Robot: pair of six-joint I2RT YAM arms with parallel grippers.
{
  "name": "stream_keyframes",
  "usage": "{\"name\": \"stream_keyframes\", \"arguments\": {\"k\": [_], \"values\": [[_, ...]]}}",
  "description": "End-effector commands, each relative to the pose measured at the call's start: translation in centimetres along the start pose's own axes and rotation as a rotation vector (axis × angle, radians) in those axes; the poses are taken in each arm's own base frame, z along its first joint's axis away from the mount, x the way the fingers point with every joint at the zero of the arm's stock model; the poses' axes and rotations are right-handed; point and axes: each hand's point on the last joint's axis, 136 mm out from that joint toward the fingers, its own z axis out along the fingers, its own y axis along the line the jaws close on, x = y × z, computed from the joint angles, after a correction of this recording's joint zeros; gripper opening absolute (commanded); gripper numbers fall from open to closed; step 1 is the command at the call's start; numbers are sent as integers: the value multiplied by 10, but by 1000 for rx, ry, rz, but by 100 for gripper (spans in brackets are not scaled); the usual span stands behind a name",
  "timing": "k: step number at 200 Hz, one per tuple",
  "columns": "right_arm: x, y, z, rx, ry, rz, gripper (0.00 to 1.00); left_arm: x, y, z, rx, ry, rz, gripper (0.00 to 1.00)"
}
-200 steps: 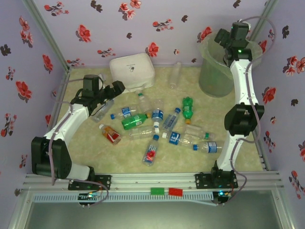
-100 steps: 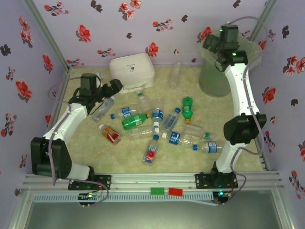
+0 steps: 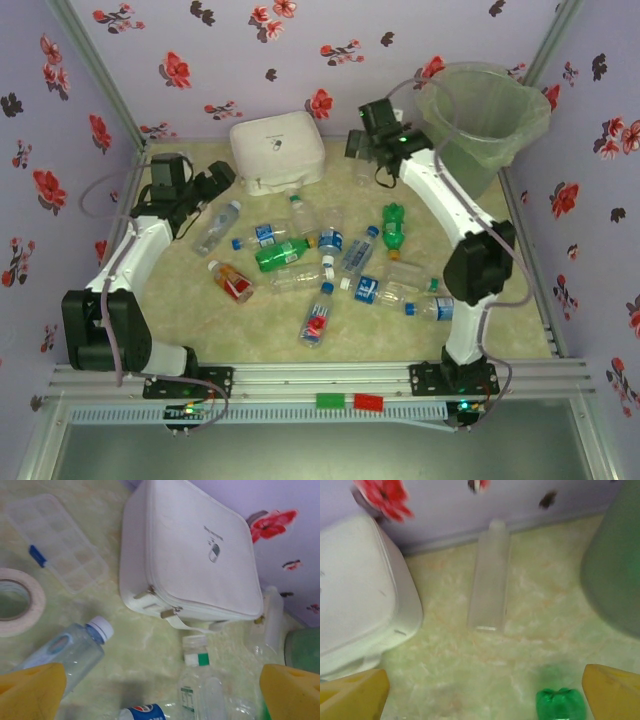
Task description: Put the plastic bottles in the bin
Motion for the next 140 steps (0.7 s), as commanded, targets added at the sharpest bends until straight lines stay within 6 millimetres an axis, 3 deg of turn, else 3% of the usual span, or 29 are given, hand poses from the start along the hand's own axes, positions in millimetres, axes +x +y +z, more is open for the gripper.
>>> {"name": "stream_keyframes", "arguments": {"k": [1,37,79,140], "values": [[18,-1,34,54,76,29,100,-6,25,-2,-72,-35,-40,100],[25,-9,84,164,55,70,100,-6,50,-12,-115,-49,-24,100],[28,-6,139,119,49,173,100,6,74,-25,-162,-32,-3,100],[29,-6,198,48,62,292,100,16,71,-40,-130,-45,44,100]]}}
